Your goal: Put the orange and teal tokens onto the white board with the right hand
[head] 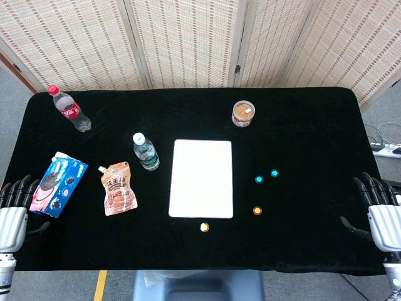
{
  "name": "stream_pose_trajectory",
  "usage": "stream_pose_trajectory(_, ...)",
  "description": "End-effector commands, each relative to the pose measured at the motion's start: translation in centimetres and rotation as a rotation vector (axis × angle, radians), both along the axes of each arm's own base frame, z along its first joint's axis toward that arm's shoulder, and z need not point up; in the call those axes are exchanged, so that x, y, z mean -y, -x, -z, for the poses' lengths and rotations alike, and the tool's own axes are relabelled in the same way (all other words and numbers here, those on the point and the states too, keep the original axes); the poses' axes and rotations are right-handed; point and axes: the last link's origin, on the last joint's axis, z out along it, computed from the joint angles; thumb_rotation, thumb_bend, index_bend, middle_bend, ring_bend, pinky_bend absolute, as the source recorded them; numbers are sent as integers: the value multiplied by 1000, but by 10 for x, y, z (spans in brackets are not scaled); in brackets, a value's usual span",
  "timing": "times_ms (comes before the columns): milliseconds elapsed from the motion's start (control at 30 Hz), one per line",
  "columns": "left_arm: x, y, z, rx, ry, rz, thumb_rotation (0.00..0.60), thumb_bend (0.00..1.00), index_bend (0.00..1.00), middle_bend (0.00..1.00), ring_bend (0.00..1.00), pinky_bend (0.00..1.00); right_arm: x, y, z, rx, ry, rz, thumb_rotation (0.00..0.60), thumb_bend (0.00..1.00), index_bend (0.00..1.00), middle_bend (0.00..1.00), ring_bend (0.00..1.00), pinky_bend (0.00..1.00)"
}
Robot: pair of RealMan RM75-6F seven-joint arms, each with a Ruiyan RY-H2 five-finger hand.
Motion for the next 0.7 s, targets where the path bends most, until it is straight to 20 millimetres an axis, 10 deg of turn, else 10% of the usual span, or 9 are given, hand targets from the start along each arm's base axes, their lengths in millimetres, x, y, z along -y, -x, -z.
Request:
stream_pose_trajectory(33, 0, 0, 0, 0, 1, -1, 600, 171, 88, 27, 22, 0, 0, 0, 0, 3, -1, 1, 454, 307, 0, 0, 47, 0)
stream_pose_trajectory(433, 2, 1, 0, 2, -1, 0, 600, 171, 89, 29, 23, 0, 3, -7, 6, 3, -38, -35, 457, 307, 12, 0, 25, 0)
stream_pose_trajectory(700, 1, -2, 1, 3, 10, 10, 600, 171, 92, 34, 30, 0, 20, -30, 37, -5, -220, -123, 455, 306, 245, 0, 6, 0)
